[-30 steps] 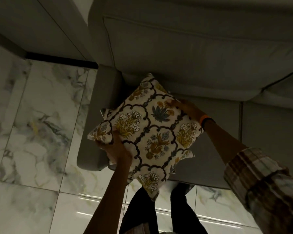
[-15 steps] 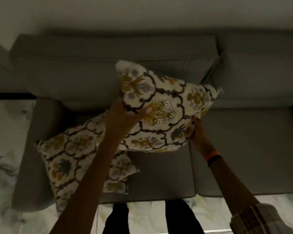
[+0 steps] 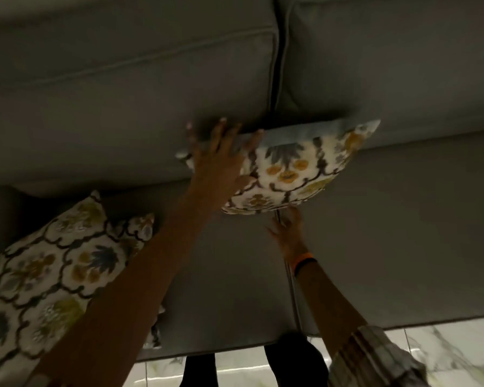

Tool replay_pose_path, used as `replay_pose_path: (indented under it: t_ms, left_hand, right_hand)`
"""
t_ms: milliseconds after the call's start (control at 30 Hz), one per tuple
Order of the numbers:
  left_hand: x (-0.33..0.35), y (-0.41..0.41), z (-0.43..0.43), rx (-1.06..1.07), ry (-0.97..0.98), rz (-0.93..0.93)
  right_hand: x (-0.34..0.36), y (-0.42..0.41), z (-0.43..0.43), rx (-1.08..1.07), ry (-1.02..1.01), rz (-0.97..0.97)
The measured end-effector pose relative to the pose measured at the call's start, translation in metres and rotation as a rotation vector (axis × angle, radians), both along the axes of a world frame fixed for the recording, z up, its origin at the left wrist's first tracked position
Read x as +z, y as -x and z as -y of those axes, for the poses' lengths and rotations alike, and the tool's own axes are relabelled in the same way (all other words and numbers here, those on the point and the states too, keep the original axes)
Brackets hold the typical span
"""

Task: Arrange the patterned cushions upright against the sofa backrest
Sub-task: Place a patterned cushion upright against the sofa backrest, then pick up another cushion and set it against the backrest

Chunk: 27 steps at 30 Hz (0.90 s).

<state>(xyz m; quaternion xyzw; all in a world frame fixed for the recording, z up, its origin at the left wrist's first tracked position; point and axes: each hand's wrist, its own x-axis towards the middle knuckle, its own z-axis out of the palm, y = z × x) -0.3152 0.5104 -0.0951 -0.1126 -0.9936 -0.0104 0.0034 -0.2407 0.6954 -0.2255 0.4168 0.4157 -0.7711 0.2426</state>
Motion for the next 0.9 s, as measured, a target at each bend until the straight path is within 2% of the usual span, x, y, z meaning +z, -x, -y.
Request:
replay_pose_path:
  t_ms: [67,133,167,233,267,333,400,467,567,667,767,833,900]
  left_hand:
    - [-0.012,-0.015,0.012,0.126,-0.057,-0.175]
    - [-0.025,-0.036,0.018,0.377,-0.196,-0.300]
    - [-0.031,-0.047,0.020,0.555,-0.379,-0.292]
    - [-0.044,-0.061,0.017,0.883,-0.886,-0.008]
    - [-0.053,-0.064,0.015,0.934,-1.079,0.197]
    - [-0.063,-0.060,0.006,0.810,-1.208,0.492]
    - [-0.070,-0.051,-0.001,0.712,-1.285,0.469]
    - [-0.074,-0.045,-0.006,0.723,-1.385,0.379]
    - [-0.077,-0.049,-0.002,0.726,-1.447,0.307]
    - [-0.080,-0.055,0.004,0.644,-1.356,0.203]
    - [-0.090,-0.071,0.024,0.780,-1.239,0.328]
    - [-0.092,-0.097,0.044,0.857,-1.059,0.374]
    - [-0.090,-0.132,0.077,0.825,-0.897,0.340]
  right_hand:
    - [0.003,0.009,-0.018,0.019,-0.245,-0.182]
    - [0.012,0.030,-0.041,0.071,-0.458,-0.403]
    - [0.014,0.042,-0.053,0.179,-0.546,-0.517]
    - [0.019,0.070,-0.074,0.397,-0.621,-0.710]
    - [0.020,0.085,-0.083,0.481,-0.636,-0.769]
    - [0.018,0.110,-0.096,0.622,-0.642,-0.787]
    - [0.016,0.125,-0.103,0.722,-0.628,-0.746]
    - [0.013,0.126,-0.109,0.717,-0.664,-0.755]
    - [0.012,0.111,-0.111,0.637,-0.669,-0.779]
    - [0.009,0.085,-0.102,0.550,-0.734,-0.722]
    - [0.004,0.040,-0.071,0.531,-0.825,-0.508]
    - [-0.001,0.002,-0.040,0.648,-0.862,-0.315]
    - [-0.006,-0.035,0.006,0.850,-0.831,-0.275]
